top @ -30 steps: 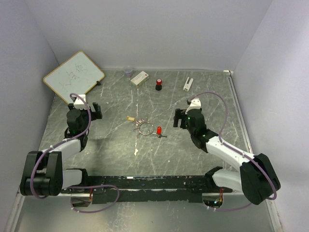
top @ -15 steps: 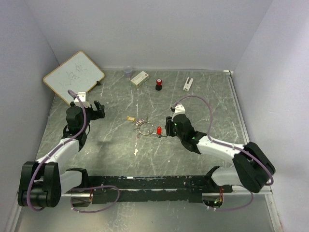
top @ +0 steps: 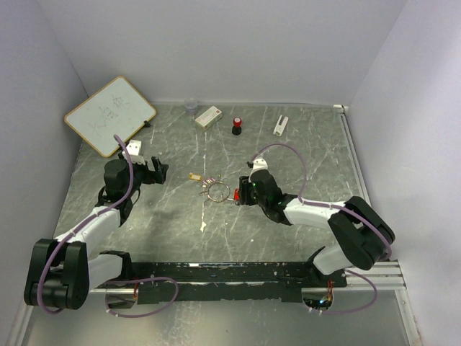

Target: Remove the keys from the keyring

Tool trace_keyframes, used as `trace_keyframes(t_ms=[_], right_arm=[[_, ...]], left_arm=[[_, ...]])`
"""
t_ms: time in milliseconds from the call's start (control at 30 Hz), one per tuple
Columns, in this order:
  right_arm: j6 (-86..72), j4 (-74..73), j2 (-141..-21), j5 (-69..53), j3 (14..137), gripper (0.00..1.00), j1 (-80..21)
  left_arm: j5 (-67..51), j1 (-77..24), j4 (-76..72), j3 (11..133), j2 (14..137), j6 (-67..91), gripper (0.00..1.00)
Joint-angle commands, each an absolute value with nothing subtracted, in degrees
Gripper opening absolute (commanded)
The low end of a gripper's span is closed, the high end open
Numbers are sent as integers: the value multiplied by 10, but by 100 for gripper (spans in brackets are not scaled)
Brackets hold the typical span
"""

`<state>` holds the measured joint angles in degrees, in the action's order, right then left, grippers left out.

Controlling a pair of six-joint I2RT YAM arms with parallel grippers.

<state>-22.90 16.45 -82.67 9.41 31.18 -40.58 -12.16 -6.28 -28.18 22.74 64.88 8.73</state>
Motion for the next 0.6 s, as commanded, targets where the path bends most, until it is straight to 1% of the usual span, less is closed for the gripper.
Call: trace_keyframes(t_ms=[0,233,567], right_arm=[[-239,184,-845,83,330,43,-411],[-244,194,-872,77,341,46,-416],[-240,191,-912,93,361,46,-428]], left_arm=[[-145,-69,-283,230,649,80,99],[-121,-73,-280,227,641,76,99],[-72,-87,-273,218,617,70,99]])
